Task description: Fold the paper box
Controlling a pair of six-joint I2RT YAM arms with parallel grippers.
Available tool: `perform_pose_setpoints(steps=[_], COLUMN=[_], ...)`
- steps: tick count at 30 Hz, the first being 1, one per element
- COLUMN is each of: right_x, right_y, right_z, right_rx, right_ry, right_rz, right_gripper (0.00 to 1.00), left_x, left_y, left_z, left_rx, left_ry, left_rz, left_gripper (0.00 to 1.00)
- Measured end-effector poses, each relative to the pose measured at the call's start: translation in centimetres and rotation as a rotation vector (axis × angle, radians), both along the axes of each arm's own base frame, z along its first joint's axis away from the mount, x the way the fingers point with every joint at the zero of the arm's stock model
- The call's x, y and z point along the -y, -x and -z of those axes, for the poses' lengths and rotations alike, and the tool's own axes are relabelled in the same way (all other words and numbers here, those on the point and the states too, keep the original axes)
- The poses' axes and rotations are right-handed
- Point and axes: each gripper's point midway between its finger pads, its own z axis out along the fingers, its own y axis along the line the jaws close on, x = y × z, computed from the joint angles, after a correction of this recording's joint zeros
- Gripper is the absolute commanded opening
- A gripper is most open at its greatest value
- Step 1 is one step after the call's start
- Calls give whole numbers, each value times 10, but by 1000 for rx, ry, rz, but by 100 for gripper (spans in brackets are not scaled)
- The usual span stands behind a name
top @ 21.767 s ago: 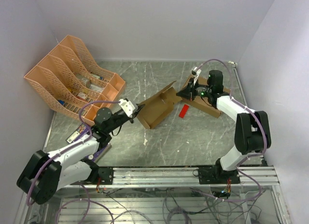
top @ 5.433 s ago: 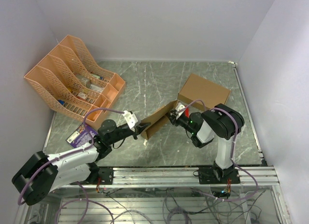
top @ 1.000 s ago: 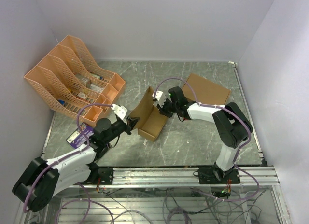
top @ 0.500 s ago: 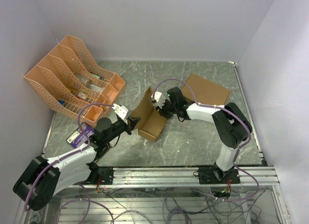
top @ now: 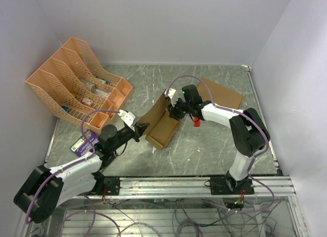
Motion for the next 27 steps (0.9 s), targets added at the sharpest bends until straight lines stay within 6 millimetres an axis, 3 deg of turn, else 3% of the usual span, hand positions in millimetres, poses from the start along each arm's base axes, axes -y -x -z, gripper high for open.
perform_pose_setpoints(steps=[15, 18, 20, 27], right_x=[7, 7, 5, 1], right_y=[6, 5, 4, 6], right_z=[13, 16, 17, 21], right_rx=[-8, 4, 17, 97], right_ry=[35, 50, 58, 87], right_rz=[6, 6, 4, 30], right_gripper=[35, 22, 0, 0], left_x=[2, 2, 3, 2], left_y=[-1, -2, -3, -5], left_z=[6, 7, 9, 12], left_rx=[-9, -11, -16, -26], left_ry=[-13, -14, -17, -19], left_rz=[7, 7, 6, -5], left_gripper=[7, 7, 7, 7])
